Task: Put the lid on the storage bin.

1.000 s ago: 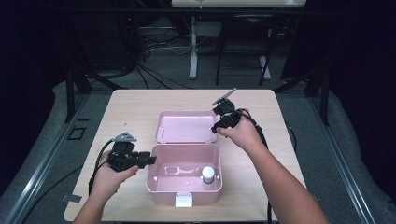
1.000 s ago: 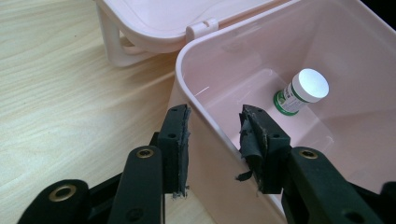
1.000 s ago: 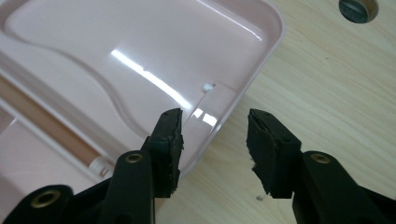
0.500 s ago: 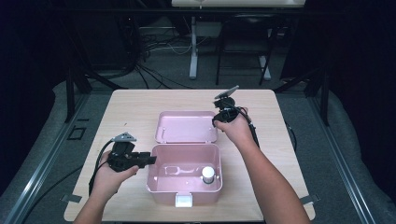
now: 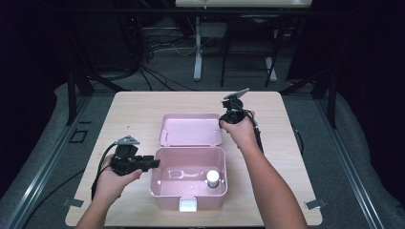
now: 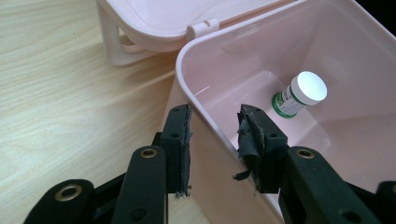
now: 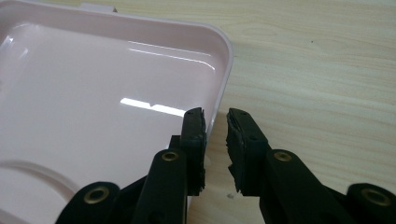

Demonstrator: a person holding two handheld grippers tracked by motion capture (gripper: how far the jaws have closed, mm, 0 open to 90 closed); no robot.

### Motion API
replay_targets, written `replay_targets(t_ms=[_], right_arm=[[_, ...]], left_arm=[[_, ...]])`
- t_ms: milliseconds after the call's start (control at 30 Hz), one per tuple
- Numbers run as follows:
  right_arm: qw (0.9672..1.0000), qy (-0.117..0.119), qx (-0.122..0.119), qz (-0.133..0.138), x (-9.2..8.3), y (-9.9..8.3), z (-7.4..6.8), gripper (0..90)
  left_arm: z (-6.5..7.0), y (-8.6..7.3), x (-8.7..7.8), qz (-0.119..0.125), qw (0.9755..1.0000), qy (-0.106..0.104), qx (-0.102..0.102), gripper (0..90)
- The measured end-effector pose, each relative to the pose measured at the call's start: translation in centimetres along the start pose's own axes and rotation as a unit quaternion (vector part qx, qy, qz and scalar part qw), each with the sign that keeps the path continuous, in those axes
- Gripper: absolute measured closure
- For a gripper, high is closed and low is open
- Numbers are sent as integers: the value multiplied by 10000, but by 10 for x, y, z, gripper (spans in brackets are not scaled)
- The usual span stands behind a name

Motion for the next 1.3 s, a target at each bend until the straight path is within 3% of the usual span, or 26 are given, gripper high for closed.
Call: replay_targets(t_ms=[567, 800, 1300], right_arm=[[9997, -67, 92, -221, 13, 0, -5, 821], [9997, -145, 89, -170, 9, 0, -5, 830], [9998, -79, 138, 91, -5, 3, -3, 843]], left_arm=[[-1, 0, 0, 10, 10000, -49, -50, 644], [-1, 0, 1, 23, 10000, -36, -53, 645], [-1, 0, 1, 45, 9999, -50, -111, 653]])
Point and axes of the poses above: each handheld gripper's, and its own axes: x roughly forward along the jaws, y roughly out of its top, z roughly to its right, the point moved 7 cm from there along x, roughly forward along the jaws, and after that the axes turned 9 degrees about -y, right-handed, at the moved point
